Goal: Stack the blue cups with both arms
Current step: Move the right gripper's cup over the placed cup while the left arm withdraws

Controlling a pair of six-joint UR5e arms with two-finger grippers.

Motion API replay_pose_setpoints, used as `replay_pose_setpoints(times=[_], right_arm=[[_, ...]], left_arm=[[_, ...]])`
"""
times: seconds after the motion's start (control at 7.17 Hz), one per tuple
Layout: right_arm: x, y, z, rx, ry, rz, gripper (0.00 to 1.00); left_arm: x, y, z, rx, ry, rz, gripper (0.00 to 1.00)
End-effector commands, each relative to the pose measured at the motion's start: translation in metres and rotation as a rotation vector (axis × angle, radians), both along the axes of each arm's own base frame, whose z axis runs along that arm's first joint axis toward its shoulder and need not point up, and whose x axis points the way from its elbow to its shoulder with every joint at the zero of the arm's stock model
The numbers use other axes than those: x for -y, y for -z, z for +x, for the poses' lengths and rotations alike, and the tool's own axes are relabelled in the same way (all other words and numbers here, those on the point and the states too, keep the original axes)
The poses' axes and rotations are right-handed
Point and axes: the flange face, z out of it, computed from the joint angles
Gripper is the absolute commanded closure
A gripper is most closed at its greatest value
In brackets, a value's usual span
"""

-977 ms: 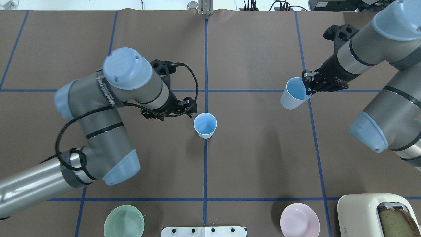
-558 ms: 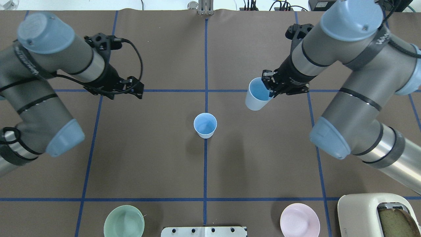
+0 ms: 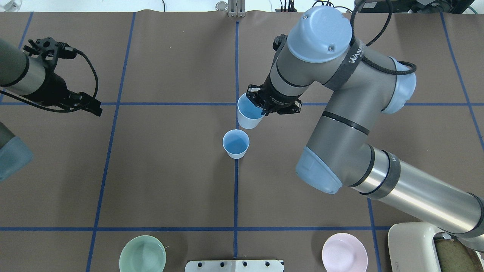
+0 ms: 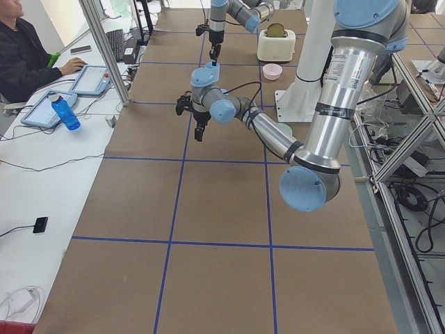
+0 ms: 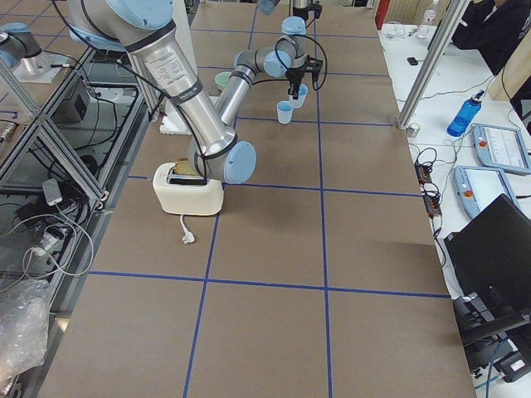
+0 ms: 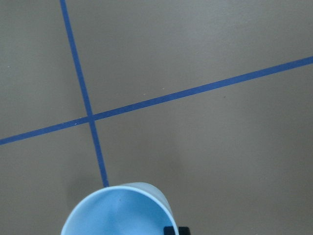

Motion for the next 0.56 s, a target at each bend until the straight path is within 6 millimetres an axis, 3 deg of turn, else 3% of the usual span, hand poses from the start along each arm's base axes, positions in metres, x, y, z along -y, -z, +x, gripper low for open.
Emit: replay_pose_setpoints(times=[0.0,0.42], right_arm=[[-0.017,0.004,-0.025,-0.016,-0.006,0.013,1.00],[-0.033,-0.004,-0.040,-0.036,-0.003,0.010,1.00]], left_arm=[[-0.009,-0.020,-0.009,-0.002,-0.004,0.014,0.02],[-0.008,-0.023,-0.008,0.002,-0.005,0.010,0.02]])
